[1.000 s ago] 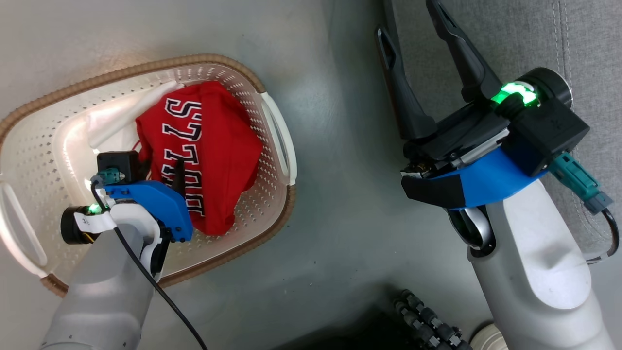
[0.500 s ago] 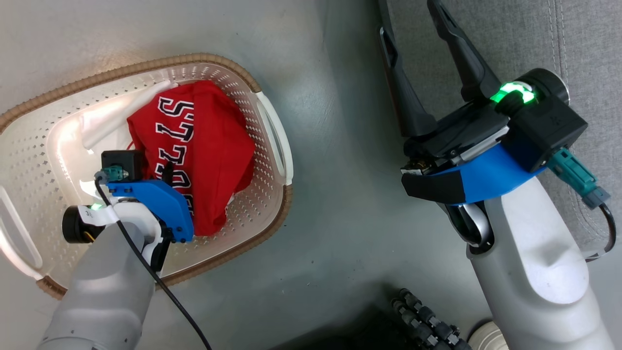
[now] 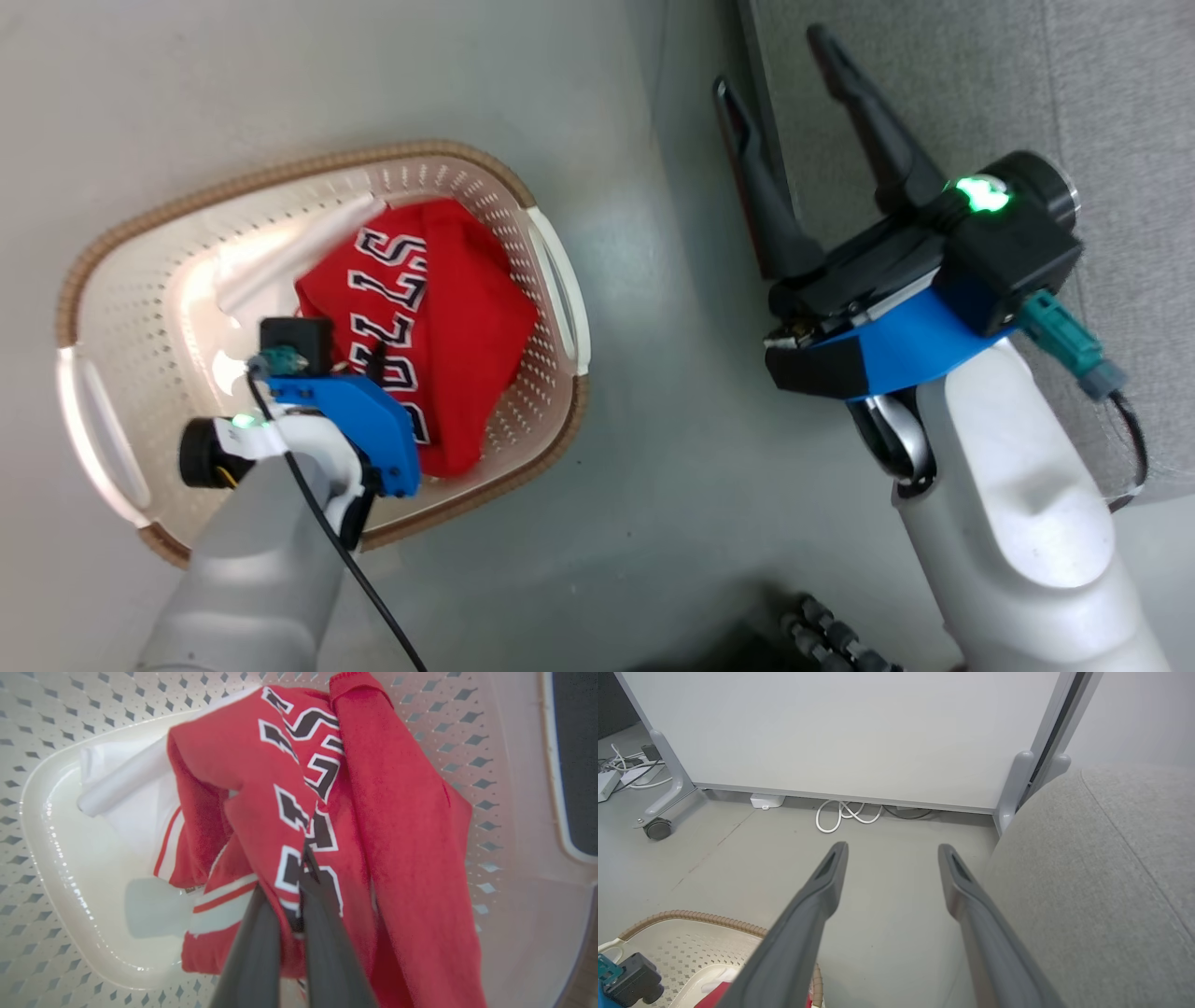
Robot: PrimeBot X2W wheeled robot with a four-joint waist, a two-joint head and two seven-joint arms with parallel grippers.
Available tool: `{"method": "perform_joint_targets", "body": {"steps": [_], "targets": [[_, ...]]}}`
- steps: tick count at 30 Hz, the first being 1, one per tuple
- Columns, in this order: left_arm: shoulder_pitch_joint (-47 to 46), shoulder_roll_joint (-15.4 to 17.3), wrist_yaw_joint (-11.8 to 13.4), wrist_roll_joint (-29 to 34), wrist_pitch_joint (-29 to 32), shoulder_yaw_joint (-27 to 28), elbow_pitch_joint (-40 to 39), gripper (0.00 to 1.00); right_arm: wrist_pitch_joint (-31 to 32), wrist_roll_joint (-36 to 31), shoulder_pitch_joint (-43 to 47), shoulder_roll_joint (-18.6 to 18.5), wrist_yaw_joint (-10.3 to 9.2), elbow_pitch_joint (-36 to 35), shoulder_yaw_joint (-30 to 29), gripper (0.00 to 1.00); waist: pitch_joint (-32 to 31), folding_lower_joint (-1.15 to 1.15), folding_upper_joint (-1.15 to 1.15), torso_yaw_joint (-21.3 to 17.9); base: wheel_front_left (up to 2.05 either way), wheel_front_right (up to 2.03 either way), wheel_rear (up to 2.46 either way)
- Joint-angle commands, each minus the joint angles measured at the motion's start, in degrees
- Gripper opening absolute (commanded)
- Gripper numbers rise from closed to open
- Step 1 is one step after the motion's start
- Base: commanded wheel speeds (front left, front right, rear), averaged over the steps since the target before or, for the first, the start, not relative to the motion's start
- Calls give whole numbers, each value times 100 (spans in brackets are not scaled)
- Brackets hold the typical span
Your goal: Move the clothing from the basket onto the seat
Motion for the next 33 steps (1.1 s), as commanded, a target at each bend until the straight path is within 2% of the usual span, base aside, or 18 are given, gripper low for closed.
{"method": "perform_joint_targets", "body": {"steps": [1, 2, 10, 20, 27, 33], "targets": [[107, -32, -11, -34, -23, -82, -41, 0, -4, -33, 112, 0, 1, 77, 32, 100, -381, 0, 0, 145, 0, 0, 0], [107, -32, -11, -34, -23, -82, -41, 0, -4, -33, 112, 0, 1, 77, 32, 100, -381, 0, 0, 145, 0, 0, 0], [492, -208, -13, -18, -127, -545, -128, 0, 190, -152, 501, -2, 1, 526, 120, 100, -1716, 0, 0, 471, 0, 0, 0], [843, -395, -13, -78, -283, -1232, -476, 0, 438, -58, 1288, -4, 1, 899, -77, 100, -3307, 0, 0, 946, 0, 0, 0], [761, -445, -13, -218, -430, -1653, -867, 0, 597, 56, 1963, -4, 1, 960, -178, 100, -4088, 0, 0, 1197, 0, 0, 0], [572, -457, -13, -360, -555, -1891, -1231, 0, 709, 135, 2347, -4, 1, 914, -199, 100, -4512, 0, 0, 1310, 0, 0, 0]]}}
